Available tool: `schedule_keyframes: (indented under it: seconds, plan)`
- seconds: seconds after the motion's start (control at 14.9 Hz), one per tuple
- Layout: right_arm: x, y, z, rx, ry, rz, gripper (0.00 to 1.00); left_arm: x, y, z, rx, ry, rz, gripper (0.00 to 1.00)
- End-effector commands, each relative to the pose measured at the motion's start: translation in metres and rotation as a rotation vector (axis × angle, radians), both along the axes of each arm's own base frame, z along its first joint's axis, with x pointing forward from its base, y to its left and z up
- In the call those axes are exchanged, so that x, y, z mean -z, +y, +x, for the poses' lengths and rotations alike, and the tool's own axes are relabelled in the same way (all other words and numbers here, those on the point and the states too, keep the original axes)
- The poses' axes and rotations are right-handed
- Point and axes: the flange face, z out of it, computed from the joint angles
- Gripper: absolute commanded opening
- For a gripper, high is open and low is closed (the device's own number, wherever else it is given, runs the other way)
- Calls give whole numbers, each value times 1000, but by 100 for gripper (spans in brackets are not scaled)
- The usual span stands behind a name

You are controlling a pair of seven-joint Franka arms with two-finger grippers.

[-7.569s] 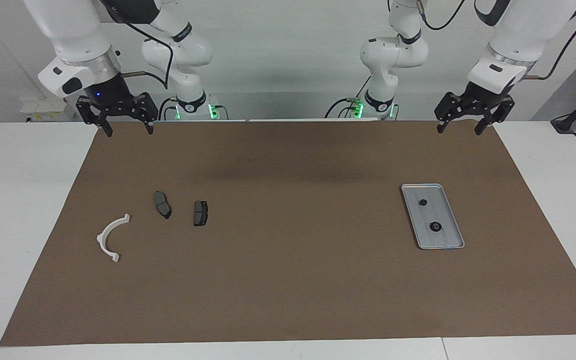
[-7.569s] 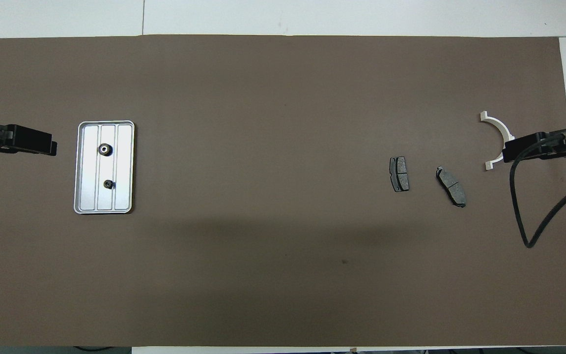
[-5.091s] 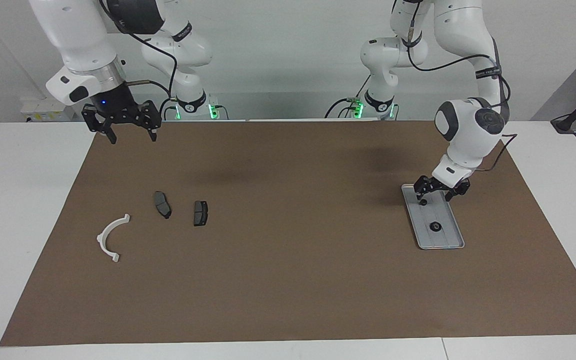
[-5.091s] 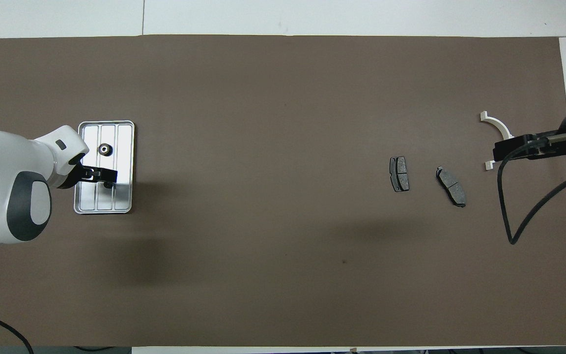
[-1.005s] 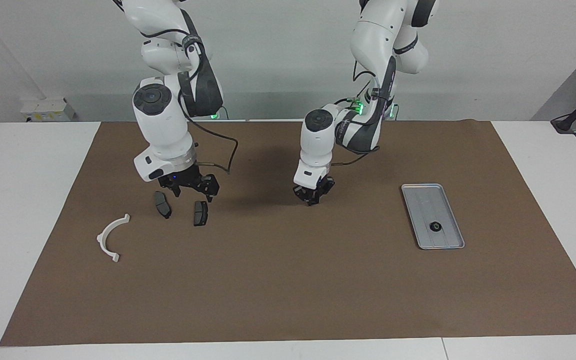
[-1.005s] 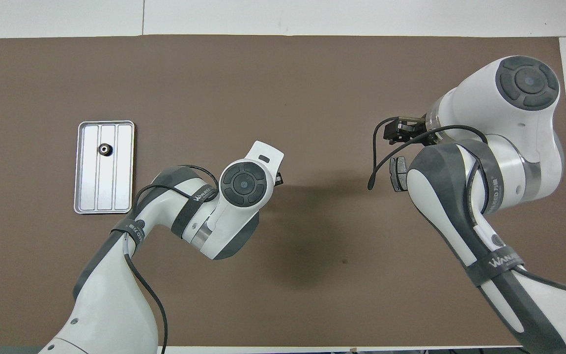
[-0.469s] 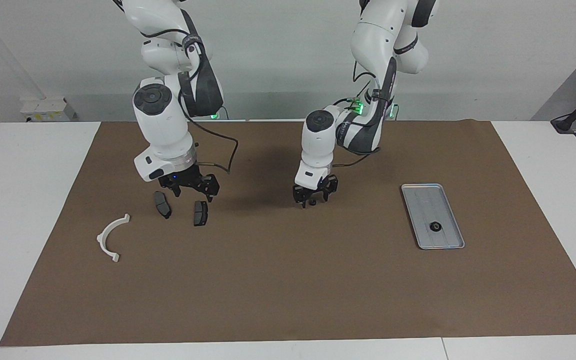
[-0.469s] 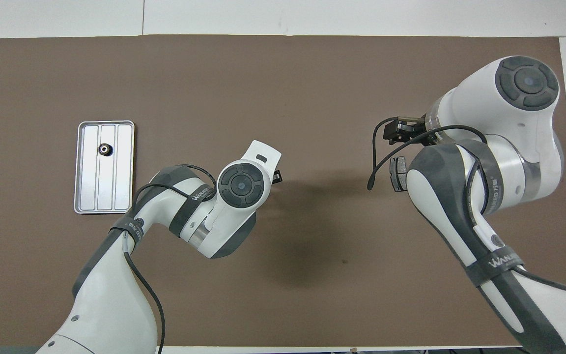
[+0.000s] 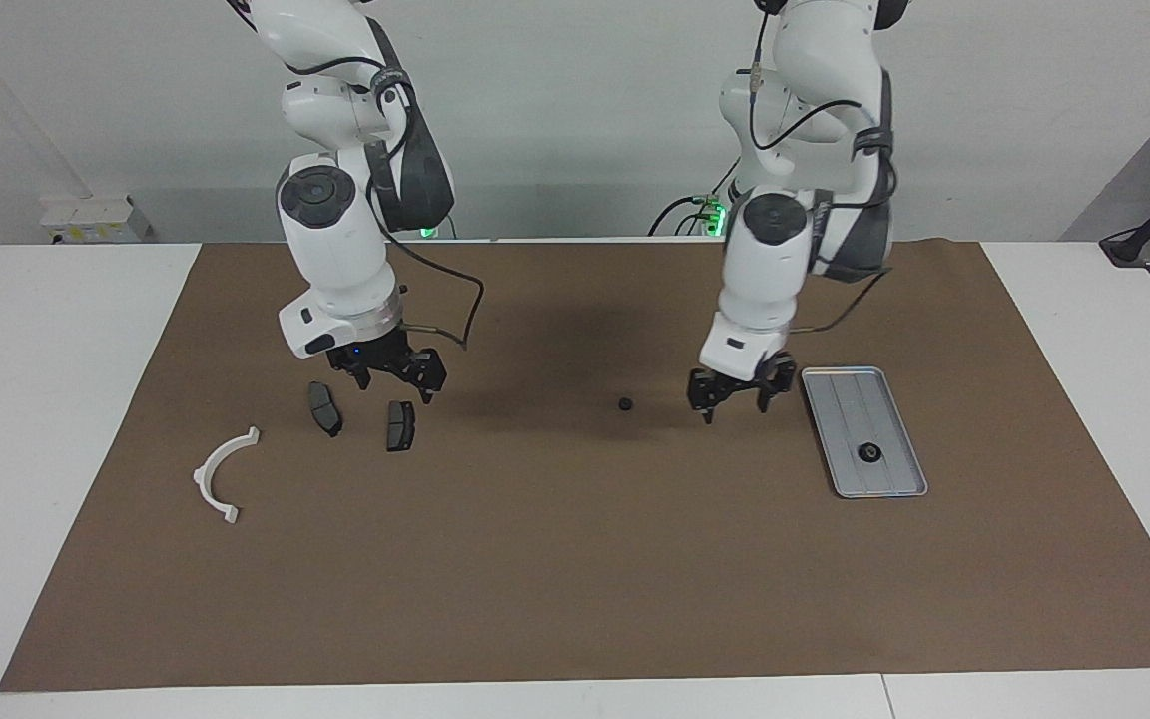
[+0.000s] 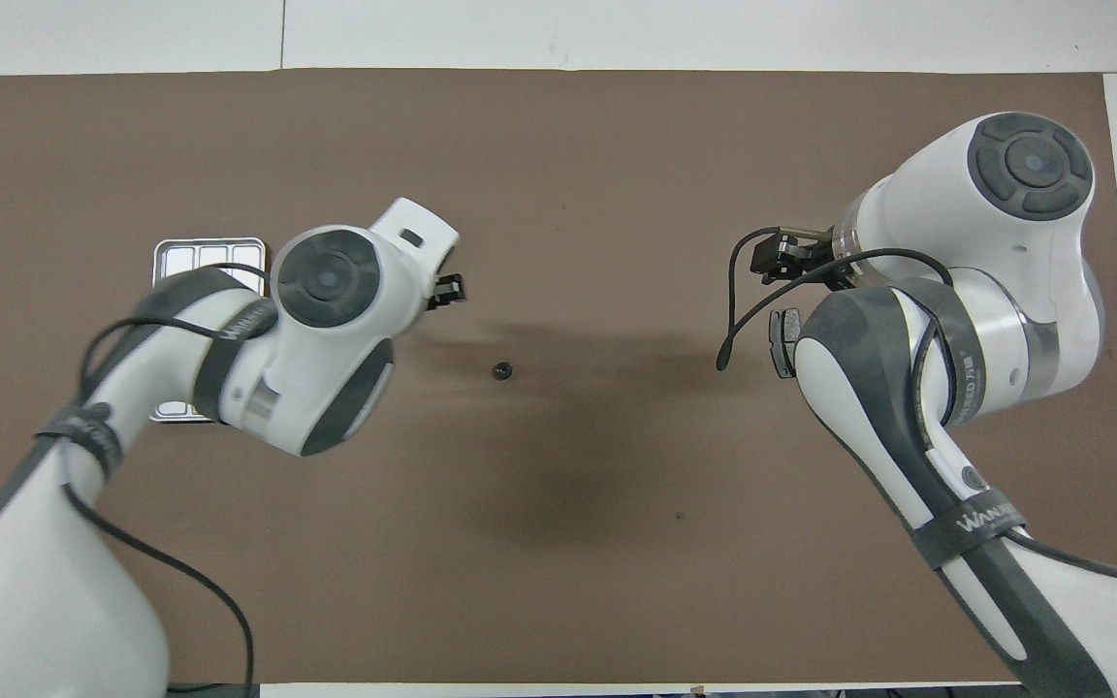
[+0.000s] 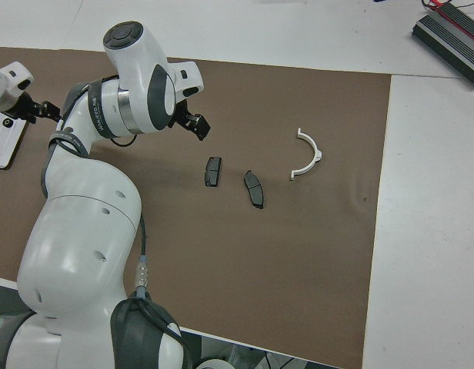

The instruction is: Place bearing gear from tray to pile

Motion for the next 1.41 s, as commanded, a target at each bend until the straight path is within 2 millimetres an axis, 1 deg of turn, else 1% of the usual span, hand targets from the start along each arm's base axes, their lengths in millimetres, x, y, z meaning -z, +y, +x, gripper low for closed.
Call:
schedule_keyframes:
  seconds: [0.0, 0.07, 0.2, 0.27, 0.33, 0.47, 0.54, 0.6, 0.67, 0.8, 0.87, 0.94, 1.0, 1.07, 1.14, 1.21, 1.27, 1.34]
  plan:
    - [-1, 45, -15, 78, -18, 5, 100, -29, 76, 28, 106, 34, -27, 87]
    - [-3, 62, -21, 110, -21, 8, 100, -31, 111, 35, 133, 28, -21, 87]
    - [-6, 96, -31, 150, -27, 15, 100, -29, 156, 42, 154, 0, -45, 86]
    - [-4, 110, -35, 163, -26, 15, 100, -27, 173, 44, 161, -7, -55, 86]
    - [-6, 124, -38, 178, -31, 19, 100, -21, 185, 45, 162, 0, -53, 85]
    - [-6, 157, -37, 201, -39, 10, 100, -2, 196, 46, 156, 24, -53, 85]
    - [-5, 174, -35, 213, -40, 2, 100, 6, 196, 46, 155, 26, -53, 84]
    - [-4, 187, -31, 228, -41, -4, 100, 18, 196, 44, 154, 30, -52, 84]
    - [-4, 198, -27, 231, -40, -10, 100, 32, 196, 42, 151, 30, -53, 84]
    - [-5, 206, -21, 236, -37, -13, 100, 51, 197, 38, 150, 20, -51, 84]
    - [-2, 214, -22, 236, -36, -13, 100, 61, 197, 39, 150, 29, -51, 84]
    - [6, 230, -28, 228, -22, -21, 100, 67, 198, 39, 148, 35, -51, 84]
    - [15, 240, -29, 229, -13, -35, 100, 73, 199, 39, 148, 42, -51, 84]
    - [24, 248, -23, 244, -11, -46, 100, 81, 199, 37, 147, 53, -52, 84]
    - [38, 270, -27, 244, -16, -59, 100, 89, 199, 33, 146, 53, -51, 84]
    - [50, 286, -27, 242, -25, -70, 100, 101, 203, 28, 139, 55, -51, 84]
    - [61, 294, -22, 257, -27, -68, 100, 112, 204, 20, 139, 58, -50, 84]
    - [70, 297, -20, 268, -26, -64, 100, 118, 204, 16, 139, 59, -50, 84]
